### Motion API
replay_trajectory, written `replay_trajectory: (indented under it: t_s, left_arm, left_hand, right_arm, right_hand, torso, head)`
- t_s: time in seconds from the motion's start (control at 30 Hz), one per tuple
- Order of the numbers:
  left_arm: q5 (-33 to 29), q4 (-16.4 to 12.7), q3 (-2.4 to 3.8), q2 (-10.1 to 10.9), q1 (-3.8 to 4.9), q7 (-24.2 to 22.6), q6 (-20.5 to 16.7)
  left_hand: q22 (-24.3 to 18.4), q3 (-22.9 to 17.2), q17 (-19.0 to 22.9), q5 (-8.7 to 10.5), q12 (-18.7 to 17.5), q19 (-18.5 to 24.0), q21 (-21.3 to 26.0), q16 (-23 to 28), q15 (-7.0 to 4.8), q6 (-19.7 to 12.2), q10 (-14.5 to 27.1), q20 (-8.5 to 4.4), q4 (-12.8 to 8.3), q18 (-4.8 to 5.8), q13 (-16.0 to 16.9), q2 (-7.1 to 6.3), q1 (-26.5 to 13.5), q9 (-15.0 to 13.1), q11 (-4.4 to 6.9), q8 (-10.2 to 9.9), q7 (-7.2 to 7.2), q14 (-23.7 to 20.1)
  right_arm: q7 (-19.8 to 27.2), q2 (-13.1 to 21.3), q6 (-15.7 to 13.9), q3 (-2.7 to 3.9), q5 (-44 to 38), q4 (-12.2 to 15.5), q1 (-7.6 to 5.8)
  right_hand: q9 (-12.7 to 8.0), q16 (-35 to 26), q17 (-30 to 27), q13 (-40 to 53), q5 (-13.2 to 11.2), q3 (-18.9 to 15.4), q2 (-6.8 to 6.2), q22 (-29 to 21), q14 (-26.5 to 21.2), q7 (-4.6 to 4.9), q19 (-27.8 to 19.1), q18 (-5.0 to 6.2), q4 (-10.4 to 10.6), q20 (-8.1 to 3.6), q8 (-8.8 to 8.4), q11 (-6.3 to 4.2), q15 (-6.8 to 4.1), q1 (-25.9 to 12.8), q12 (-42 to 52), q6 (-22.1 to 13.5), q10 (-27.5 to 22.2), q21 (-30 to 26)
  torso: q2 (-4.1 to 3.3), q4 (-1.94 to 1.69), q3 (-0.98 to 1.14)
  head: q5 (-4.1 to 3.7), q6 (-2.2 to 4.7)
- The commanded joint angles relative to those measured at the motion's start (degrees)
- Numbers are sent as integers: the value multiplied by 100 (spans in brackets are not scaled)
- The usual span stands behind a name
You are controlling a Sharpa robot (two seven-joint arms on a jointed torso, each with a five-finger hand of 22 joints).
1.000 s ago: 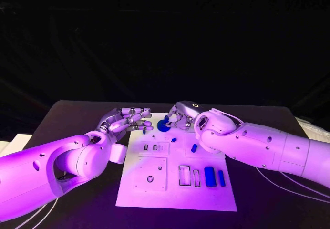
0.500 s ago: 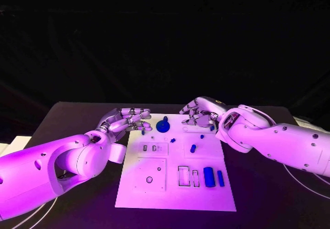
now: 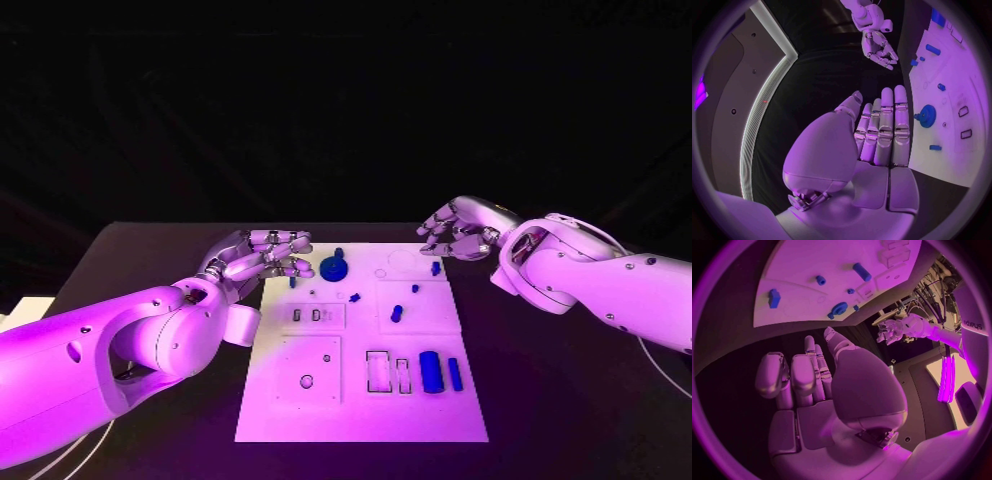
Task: Assemble the parts on the task board
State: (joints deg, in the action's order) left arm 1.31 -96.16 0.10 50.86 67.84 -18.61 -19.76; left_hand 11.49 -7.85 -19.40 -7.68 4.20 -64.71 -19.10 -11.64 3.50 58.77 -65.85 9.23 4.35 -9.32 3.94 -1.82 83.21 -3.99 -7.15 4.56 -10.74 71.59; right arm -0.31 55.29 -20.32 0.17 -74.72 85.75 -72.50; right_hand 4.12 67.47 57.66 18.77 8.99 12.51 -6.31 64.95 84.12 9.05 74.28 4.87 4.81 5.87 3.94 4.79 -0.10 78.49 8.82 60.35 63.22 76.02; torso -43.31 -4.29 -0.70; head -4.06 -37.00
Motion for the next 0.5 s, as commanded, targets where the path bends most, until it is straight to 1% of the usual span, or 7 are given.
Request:
replay_trajectory:
  t_s: [0.03,0.07,0.23,0.3,0.33,0.43,0.5]
  left_arm:
    - [29,4,4,-20,0,-9,134]
    - [28,7,3,-24,-1,-9,137]
    - [18,21,3,-40,-6,-5,143]
    - [14,26,3,-42,-7,-5,144]
    - [12,28,3,-44,-8,-5,144]
    - [7,32,2,-45,-10,-3,145]
    - [3,35,2,-45,-11,-2,145]
  left_hand:
    - [9,-33,-6,22,-28,-2,-35,7,12,34,-22,6,-9,-83,-6,-20,-49,4,-13,-28,-4,-42]
    - [9,-33,-6,22,-28,-2,-35,7,12,34,-22,6,-9,-83,-6,-20,-49,4,-13,-28,-4,-42]
    - [10,-37,-9,22,-31,1,-35,8,13,34,-19,6,-11,-82,-7,-20,-48,4,-14,-30,-5,-44]
    - [12,-42,-13,22,-34,4,-36,10,13,32,-16,6,-14,-81,-8,-20,-47,5,-15,-32,-7,-47]
    - [12,-42,-13,22,-34,4,-36,10,13,32,-16,6,-14,-81,-8,-20,-47,5,-15,-32,-7,-47]
    - [12,-42,-13,22,-34,4,-36,10,13,32,-16,6,-14,-81,-8,-20,-47,5,-15,-32,-7,-47]
    - [12,-42,-13,22,-34,4,-36,10,13,32,-16,6,-14,-81,-8,-20,-47,5,-15,-32,-7,-47]
  right_arm:
    - [-192,44,213,-1,-354,-92,-2]
    - [-224,52,224,-1,-404,-123,-1]
    - [-333,70,334,-3,-616,-269,10]
    - [-348,69,358,-3,-676,-317,16]
    - [-355,69,371,-3,-707,-341,19]
    - [-382,63,429,-5,-800,-406,34]
    - [-416,54,493,-6,-844,-442,46]
  right_hand:
    - [-12,-41,-23,-153,-16,-31,-71,-20,16,33,-10,70,-23,60,-27,56,59,-4,-107,-13,-29,-48]
    - [-16,-54,-38,-201,-13,-52,-84,-32,13,48,-16,72,-27,67,-31,69,68,-7,-136,-33,-36,-57]
    - [-28,-104,-96,-370,-24,-143,-141,-165,-4,87,-96,100,-94,95,-40,108,98,42,-214,-147,-48,-146]
    - [-31,-100,-86,-414,-25,-193,-169,-181,-4,102,-106,102,-118,104,-41,115,106,52,-211,-199,-16,-161]
    - [-33,-72,-49,-426,-8,-226,-187,-166,5,108,-96,100,-124,107,-42,116,107,45,-191,-230,26,-153]
    - [-31,101,169,-405,65,-322,-197,-18,67,84,8,72,-126,95,-39,62,74,30,-3,-310,355,-62]
    - [-31,277,388,-262,103,-393,-214,271,128,11,199,14,-150,47,-38,-48,-4,62,322,-373,845,119]
  torso:
    - [10,9,-2]
    - [12,11,0]
    - [4,-9,4]
    - [3,-9,-4]
    - [3,-10,-3]
    - [0,-11,-6]
    - [1,-5,-6]
  head:
    - [-31,5]
    - [-30,5]
    - [-48,28]
    - [-50,31]
    - [-52,34]
    - [-56,38]
    - [-54,41]
